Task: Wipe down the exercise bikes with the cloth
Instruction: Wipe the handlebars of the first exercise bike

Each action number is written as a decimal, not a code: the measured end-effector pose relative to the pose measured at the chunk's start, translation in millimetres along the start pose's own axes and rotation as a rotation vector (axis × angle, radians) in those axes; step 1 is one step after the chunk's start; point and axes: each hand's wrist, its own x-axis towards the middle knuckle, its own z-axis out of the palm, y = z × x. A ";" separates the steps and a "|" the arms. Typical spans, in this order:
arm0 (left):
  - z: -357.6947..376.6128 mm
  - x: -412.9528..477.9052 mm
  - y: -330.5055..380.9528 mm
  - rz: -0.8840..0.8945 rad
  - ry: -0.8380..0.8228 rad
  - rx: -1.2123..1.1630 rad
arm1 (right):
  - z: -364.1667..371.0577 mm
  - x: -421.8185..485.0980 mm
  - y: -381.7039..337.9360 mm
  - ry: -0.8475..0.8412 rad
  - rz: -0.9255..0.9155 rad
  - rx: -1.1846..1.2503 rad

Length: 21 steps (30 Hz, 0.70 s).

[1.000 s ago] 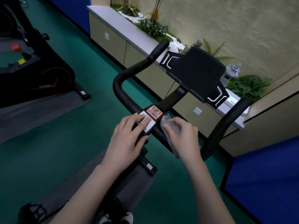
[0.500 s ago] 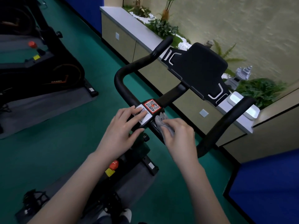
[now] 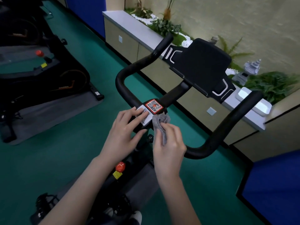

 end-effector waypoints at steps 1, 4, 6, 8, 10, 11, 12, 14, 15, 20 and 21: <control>-0.5 -0.1 0.0 0.002 0.000 0.008 | -3.4 -2.0 2.7 0.023 0.006 -0.015; -2.6 1.2 -2.0 0.022 -0.013 0.009 | -17.3 -4.5 5.3 0.170 0.096 -0.043; -4.7 2.3 -2.3 0.027 -0.029 0.007 | -20.4 -5.1 1.2 0.292 0.146 -0.046; -7.4 3.7 -3.3 0.047 -0.053 0.017 | -10.7 -6.1 -6.4 0.340 0.156 -0.028; -12.2 6.1 -8.0 0.093 -0.083 0.028 | 10.2 -7.5 -16.4 0.308 0.167 0.001; -15.3 7.7 -11.1 0.119 -0.099 0.027 | 21.1 -8.0 -21.0 0.283 0.176 0.001; -18.4 9.5 -14.6 0.142 -0.118 0.023 | 30.8 -8.6 -24.5 0.271 0.181 -0.013; -23.3 13.0 -20.3 0.182 -0.149 0.021 | 43.8 -8.9 -27.1 0.291 0.171 -0.068; -24.9 14.7 -22.3 0.201 -0.154 0.021 | 46.9 -8.8 -26.9 0.308 0.168 -0.090; -26.2 18.2 -25.8 0.230 -0.163 0.010 | 35.7 -14.9 -20.3 0.377 0.194 -0.183; -26.3 17.9 -25.6 0.228 -0.167 0.008 | 29.9 -17.5 -17.9 0.399 0.209 -0.198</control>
